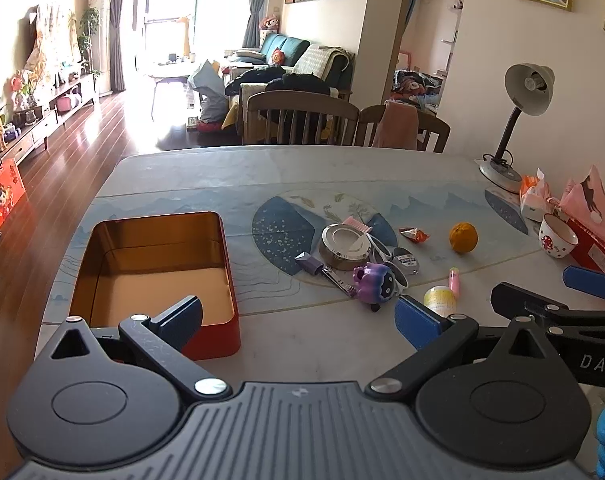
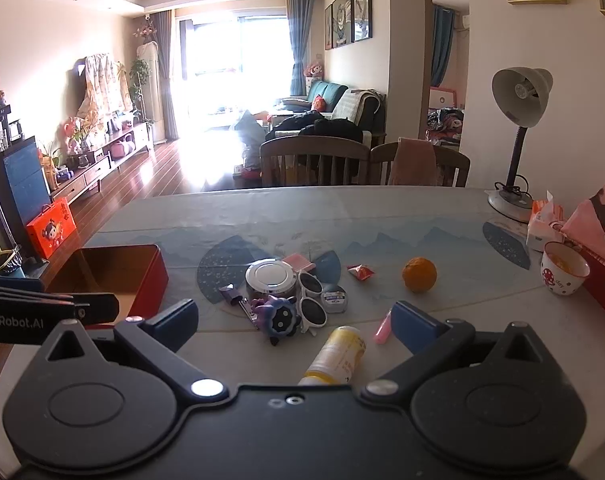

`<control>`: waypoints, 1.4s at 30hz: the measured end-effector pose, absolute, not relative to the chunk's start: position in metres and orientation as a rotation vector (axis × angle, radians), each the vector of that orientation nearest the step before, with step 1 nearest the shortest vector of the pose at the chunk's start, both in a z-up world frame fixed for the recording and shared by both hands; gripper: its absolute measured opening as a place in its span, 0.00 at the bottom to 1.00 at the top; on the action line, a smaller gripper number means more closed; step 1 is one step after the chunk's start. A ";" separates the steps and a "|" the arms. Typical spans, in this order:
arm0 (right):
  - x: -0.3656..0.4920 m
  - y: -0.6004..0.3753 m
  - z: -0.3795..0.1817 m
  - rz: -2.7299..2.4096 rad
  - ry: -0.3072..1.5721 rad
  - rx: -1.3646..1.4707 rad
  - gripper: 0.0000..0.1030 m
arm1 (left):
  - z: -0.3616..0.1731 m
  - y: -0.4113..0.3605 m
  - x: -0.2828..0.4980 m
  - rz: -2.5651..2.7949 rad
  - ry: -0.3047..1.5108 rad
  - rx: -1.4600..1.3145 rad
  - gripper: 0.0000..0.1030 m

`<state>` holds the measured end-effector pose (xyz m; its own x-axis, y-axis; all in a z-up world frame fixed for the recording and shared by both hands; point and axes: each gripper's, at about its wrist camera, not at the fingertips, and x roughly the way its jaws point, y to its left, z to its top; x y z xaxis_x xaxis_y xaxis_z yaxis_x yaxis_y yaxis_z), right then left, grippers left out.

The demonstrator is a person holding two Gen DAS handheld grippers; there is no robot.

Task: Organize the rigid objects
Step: 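Move both tools toward the objects beside the silver compact, then grasp the purple plush toy with the left tool while the right tool grasps the yellow DHA bottle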

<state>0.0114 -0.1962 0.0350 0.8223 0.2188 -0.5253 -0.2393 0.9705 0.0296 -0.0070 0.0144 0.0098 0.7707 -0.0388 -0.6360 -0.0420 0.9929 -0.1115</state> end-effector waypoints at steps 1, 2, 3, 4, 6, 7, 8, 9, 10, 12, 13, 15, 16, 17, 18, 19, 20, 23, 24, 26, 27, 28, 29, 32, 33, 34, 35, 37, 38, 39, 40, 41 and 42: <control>0.011 -0.196 0.035 0.243 0.554 -0.041 0.99 | 0.010 0.014 -0.006 0.000 0.691 -0.122 1.00; 0.011 -0.196 0.035 0.242 0.554 -0.041 0.99 | 0.010 0.014 -0.006 -0.002 0.691 -0.123 1.00; 0.012 -0.196 0.035 0.241 0.554 -0.042 0.99 | 0.010 0.014 -0.006 -0.005 0.691 -0.123 1.00; 0.012 -0.196 0.036 0.241 0.553 -0.041 0.99 | 0.010 0.013 -0.006 -0.009 0.690 -0.123 1.00; 0.013 -0.198 0.037 0.242 0.550 -0.040 0.99 | 0.011 0.011 -0.005 -0.014 0.688 -0.120 1.00; 0.013 -0.199 0.038 0.241 0.549 -0.039 0.99 | 0.011 0.010 -0.004 -0.017 0.687 -0.119 1.00; 0.014 -0.199 0.038 0.241 0.548 -0.039 0.99 | 0.011 0.009 -0.003 -0.019 0.689 -0.118 1.00; 0.016 -0.201 0.037 0.240 0.549 -0.037 0.99 | 0.010 0.008 -0.002 -0.018 0.691 -0.119 1.00; 0.016 -0.202 0.036 0.240 0.550 -0.038 0.98 | 0.010 0.007 0.000 -0.016 0.694 -0.122 1.00; 0.018 -0.204 0.036 0.242 0.553 -0.043 0.97 | 0.007 0.004 0.003 -0.018 0.698 -0.129 1.00; 0.019 -0.206 0.035 0.243 0.552 -0.043 0.97 | 0.006 0.001 0.005 -0.018 0.700 -0.127 1.00; 0.020 -0.208 0.033 0.247 0.553 -0.046 0.96 | 0.004 -0.003 0.009 -0.016 0.705 -0.124 1.00; 0.023 -0.211 0.031 0.250 0.558 -0.048 0.95 | 0.002 -0.005 0.012 -0.013 0.712 -0.126 1.00; 0.026 -0.214 0.028 0.253 0.567 -0.047 0.95 | 0.000 -0.007 0.015 -0.010 0.720 -0.129 1.00; 0.028 -0.217 0.027 0.253 0.573 -0.044 0.95 | -0.002 -0.009 0.017 -0.011 0.724 -0.132 1.00; 0.031 -0.220 0.025 0.254 0.577 -0.042 0.93 | -0.004 -0.010 0.020 -0.015 0.728 -0.132 1.00; 0.033 -0.222 0.024 0.261 0.581 -0.043 0.93 | -0.005 -0.013 0.024 -0.010 0.732 -0.129 1.00; 0.041 -0.230 0.019 0.270 0.596 -0.047 0.91 | -0.010 -0.021 0.035 0.006 0.751 -0.132 1.00; 0.044 -0.234 0.017 0.276 0.601 -0.044 0.91 | -0.011 -0.023 0.037 0.009 0.755 -0.135 1.00; 0.051 -0.240 0.015 0.281 0.605 -0.043 0.87 | -0.013 -0.027 0.045 0.021 0.765 -0.137 1.00; 0.054 -0.243 0.014 0.288 0.606 -0.042 0.86 | -0.015 -0.029 0.049 0.025 0.771 -0.141 1.00; 0.058 -0.246 0.013 0.291 0.607 -0.043 0.86 | -0.016 -0.031 0.053 0.028 0.778 -0.144 1.00; 0.063 -0.250 0.011 0.292 0.607 -0.045 0.86 | -0.019 -0.034 0.058 0.030 0.786 -0.149 1.00; 0.074 -0.259 0.005 0.303 0.630 -0.042 0.86 | -0.026 -0.041 0.071 0.023 0.810 -0.159 1.00; 0.078 -0.260 0.002 0.310 0.643 -0.043 0.86 | -0.029 -0.044 0.076 0.019 0.817 -0.158 1.00; 0.082 -0.262 -0.001 0.321 0.657 -0.047 0.86 | -0.032 -0.048 0.081 0.016 0.821 -0.156 1.00; 0.086 -0.262 -0.006 0.342 0.675 -0.053 0.86 | -0.033 -0.050 0.085 0.013 0.824 -0.155 1.00; 0.090 -0.261 -0.012 0.380 0.703 -0.063 0.85 | -0.038 -0.056 0.094 0.014 0.832 -0.151 1.00; 0.092 -0.260 -0.016 0.399 0.718 -0.070 0.83 | -0.040 -0.058 0.099 0.013 0.836 -0.150 1.00; 0.093 -0.259 -0.019 0.415 0.730 -0.078 0.83 | -0.043 -0.061 0.103 0.010 0.838 -0.152 1.00; 0.095 -0.258 -0.023 0.431 0.740 -0.087 0.83 | -0.046 -0.062 0.107 0.010 0.844 -0.155 1.00; 0.097 -0.258 -0.027 0.447 0.750 -0.098 0.83 | -0.050 -0.063 0.112 0.008 0.852 -0.162 1.00; 0.098 -0.257 -0.031 0.460 0.761 -0.108 0.83 | -0.054 -0.064 0.118 0.003 0.859 -0.172 1.00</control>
